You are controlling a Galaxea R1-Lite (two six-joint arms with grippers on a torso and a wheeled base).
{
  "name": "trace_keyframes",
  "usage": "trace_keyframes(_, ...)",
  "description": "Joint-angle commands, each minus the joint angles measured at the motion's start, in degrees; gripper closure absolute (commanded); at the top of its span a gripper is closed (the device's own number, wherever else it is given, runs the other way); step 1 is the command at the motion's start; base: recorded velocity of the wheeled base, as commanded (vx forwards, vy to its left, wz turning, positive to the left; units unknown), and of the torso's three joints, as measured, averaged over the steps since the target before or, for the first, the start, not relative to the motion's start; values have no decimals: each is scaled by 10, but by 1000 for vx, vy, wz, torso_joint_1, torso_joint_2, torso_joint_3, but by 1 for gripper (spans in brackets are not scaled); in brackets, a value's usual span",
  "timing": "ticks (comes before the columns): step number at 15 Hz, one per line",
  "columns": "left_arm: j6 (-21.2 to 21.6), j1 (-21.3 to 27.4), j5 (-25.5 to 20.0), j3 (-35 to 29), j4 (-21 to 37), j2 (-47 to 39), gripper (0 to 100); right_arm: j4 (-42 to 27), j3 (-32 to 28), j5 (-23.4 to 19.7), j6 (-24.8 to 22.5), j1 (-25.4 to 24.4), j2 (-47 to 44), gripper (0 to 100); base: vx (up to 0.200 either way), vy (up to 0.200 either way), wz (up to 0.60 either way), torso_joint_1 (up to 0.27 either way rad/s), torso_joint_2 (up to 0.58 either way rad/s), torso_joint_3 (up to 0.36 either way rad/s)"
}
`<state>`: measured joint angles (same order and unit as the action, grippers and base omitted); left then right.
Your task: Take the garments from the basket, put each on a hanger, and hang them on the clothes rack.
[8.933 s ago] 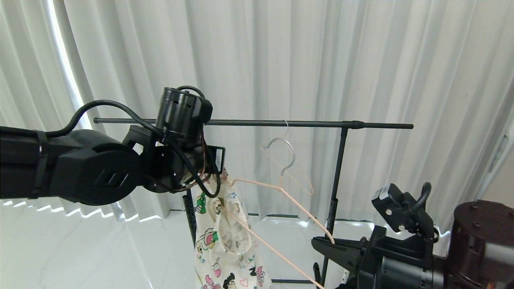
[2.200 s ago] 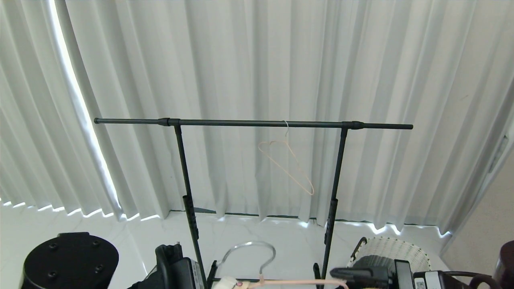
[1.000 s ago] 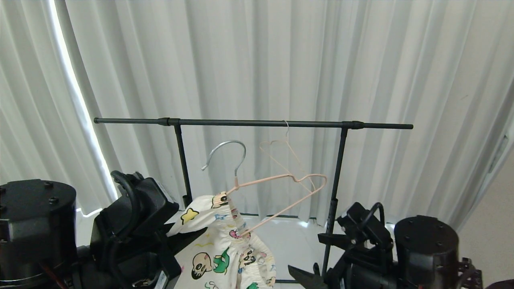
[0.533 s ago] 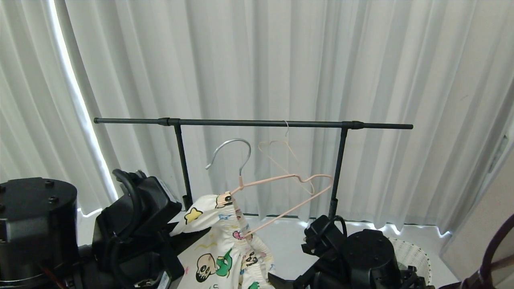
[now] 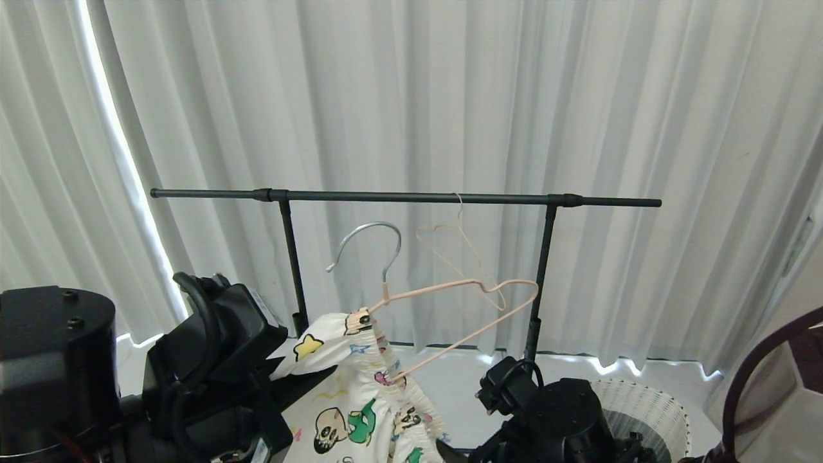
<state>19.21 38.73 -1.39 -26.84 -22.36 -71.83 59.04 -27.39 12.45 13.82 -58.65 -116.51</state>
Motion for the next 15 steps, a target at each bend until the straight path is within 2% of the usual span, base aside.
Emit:
trace_keyframes(1,3,-14,2,12,0,8,100,0,5,17,-16,35,1,0,0,0,0,0,0,0)
trace_keyframes(3,2,-43,13,61,0,24,100,0,-7,32,-62,110,12,0,0,0,0,0,0,0)
trace_keyframes(5,1,-44,14,84,0,45,100,0,-10,33,-117,179,17,0,0,0,0,0,0,0)
trace_keyframes(7,2,-44,13,100,-1,56,100,0,-33,33,-143,216,19,0,0,0,0,0,0,0)
trace_keyframes(9,4,-44,13,122,0,55,100,0,-70,32,-153,222,22,0,0,0,0,0,0,0)
trace_keyframes(12,6,-44,24,153,2,46,100,0,-79,28,-180,221,37,0,0,0,0,0,0,0)
trace_keyframes(15,2,-44,98,166,2,-5,100,-3,-80,20,-181,217,69,0,0,0,0,0,0,0)
